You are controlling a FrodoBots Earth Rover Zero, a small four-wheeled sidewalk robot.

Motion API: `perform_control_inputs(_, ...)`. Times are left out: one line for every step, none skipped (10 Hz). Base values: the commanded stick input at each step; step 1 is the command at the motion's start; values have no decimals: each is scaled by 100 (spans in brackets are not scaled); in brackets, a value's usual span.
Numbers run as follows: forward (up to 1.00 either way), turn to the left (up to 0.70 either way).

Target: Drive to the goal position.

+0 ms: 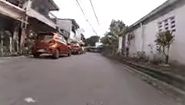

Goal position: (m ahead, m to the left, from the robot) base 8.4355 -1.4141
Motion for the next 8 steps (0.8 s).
perform_control_inputs(70,-34)
perform_control_inputs(70,-2)
perform_control_inputs(70,0)
perform_control_inputs(70,0)
perform_control_inputs(70,0)
perform_control_inputs(70,0)
perform_control_inputs(70,0)
perform_control_inputs(70,0)
